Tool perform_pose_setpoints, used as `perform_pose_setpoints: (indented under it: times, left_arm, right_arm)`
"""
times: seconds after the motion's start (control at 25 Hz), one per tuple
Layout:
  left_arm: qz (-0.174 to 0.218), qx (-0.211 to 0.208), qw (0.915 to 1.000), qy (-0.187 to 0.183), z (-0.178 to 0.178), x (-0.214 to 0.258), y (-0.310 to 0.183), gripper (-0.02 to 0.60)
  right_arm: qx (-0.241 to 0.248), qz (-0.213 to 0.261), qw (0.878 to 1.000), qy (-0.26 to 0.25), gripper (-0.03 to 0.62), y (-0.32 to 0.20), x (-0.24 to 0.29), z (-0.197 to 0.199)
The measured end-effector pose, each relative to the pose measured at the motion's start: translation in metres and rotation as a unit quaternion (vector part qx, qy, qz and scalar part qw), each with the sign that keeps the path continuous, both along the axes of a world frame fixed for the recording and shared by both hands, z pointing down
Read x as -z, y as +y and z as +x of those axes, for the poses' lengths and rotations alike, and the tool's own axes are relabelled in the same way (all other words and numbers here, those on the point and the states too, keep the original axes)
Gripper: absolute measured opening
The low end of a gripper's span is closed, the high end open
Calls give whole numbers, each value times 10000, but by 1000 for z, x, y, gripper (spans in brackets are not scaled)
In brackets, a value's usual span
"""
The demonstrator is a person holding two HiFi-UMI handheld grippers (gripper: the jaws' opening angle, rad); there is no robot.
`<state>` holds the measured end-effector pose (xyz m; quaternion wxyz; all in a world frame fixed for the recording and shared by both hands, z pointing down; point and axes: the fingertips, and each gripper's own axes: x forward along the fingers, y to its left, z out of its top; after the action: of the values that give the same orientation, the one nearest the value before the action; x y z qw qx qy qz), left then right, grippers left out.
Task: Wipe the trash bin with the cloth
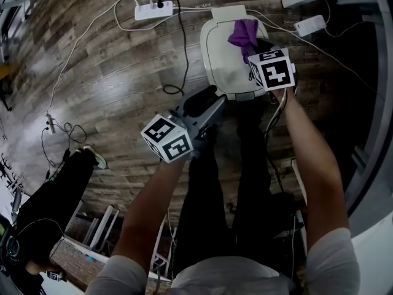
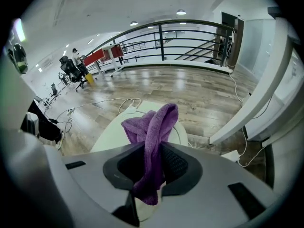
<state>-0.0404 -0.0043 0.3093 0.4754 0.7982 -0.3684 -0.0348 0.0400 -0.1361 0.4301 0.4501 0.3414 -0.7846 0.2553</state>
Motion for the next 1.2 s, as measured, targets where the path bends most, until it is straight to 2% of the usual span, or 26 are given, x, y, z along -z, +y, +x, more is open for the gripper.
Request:
perform_pose_setpoints:
  times: [0.2,0.56,0.72,0.96,1.2]
  left_arm:
    - [-62,-161,9998,-134,11,-5,0,163]
    - [-115,-306,9994,-147,29,-9,0,158]
    - [-144,-339,9992,-149,31,-8,0,155]
    - [-69,-324,9993,-178,23,2,1,155]
    - [-62,-351,9991,-225,-1,5,10,155]
  right_arm:
    - [-228,25,9996,155,91,-6,-4,36]
    - [-699,155,9951,685,91,-16,-8,107]
    - [-875,282,9929,751,91,-20,2,122]
    - [-958,616,9923,478,91,-22,31,106]
    - [-603,611,9963,-9,91,2,44,34]
